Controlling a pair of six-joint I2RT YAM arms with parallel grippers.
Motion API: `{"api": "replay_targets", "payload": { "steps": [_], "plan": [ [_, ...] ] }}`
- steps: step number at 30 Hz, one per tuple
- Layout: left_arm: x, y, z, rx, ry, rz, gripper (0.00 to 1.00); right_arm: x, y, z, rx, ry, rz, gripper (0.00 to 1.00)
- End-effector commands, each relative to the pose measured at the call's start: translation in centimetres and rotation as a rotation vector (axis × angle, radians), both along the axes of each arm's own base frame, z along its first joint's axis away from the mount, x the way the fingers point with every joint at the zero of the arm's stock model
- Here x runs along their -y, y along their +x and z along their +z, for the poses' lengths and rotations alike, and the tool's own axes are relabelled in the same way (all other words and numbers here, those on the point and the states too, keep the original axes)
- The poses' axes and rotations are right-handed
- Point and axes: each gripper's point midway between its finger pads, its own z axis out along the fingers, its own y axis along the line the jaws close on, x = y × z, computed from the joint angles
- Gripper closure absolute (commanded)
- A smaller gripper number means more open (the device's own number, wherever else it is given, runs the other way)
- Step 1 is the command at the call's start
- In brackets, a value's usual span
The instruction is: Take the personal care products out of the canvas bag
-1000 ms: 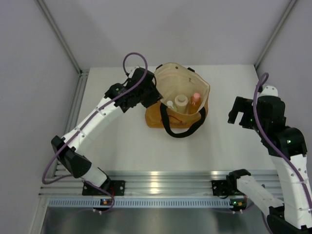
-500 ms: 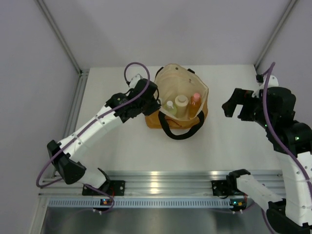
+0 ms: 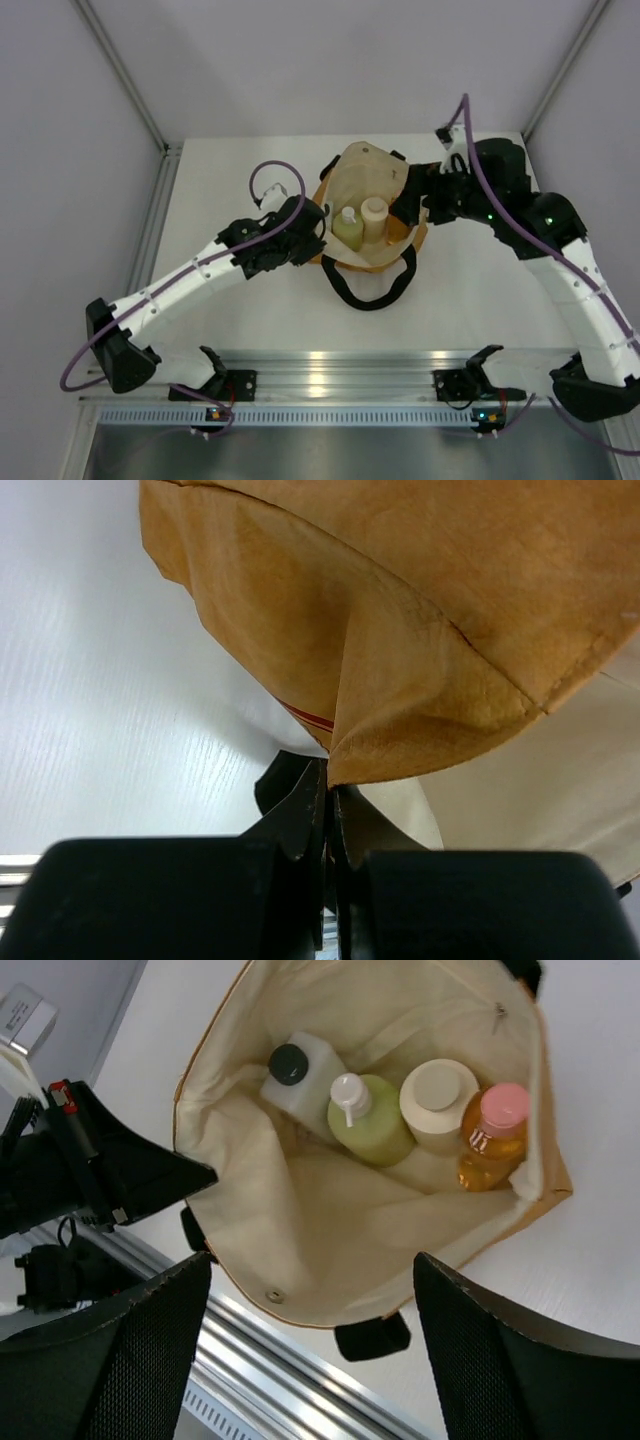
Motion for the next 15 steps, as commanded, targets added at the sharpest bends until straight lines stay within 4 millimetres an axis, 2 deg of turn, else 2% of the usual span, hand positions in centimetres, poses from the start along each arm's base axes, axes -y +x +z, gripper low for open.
{"api": "replay_targets", "payload": {
  "steps": [1,3,4,6,9,15],
  "plan": [
    [-0.7,-0.8,-0.3,-0.016,-0.022,0.038,1.0,-3.3,1.0,2.2,0.081,0.008,0.019,0.21],
    [-1.1,-1.0,-1.0,-0.028,-0.016,0.054,1.0,-4.9,0.8,2.2,0.097,-0.017,0.04,0.22],
    [-1.4,-1.2,-1.0,-0.027,-0.021,0.061,1.0,-6.0,1.3,1.2,0.084,-0.047,0.053,0.22],
    [-1.8,-1.4,-1.8,-0.039,-0.02,0.082,1.0,-6.9,1.8,0.6,0.091,-0.088,0.039,0.23],
    [-2.4,-1.5,-1.7,-0.027,-0.028,0.105,1.0,-9.4,2.8,-1.7,0.076,-0.151,0.062,0.26],
    [-3.0,-1.0,-0.5,0.018,-0.04,0.142,1.0,-11.7,5.5,-4.4,0.108,-0.19,0.058,0.29]
  ]
}}
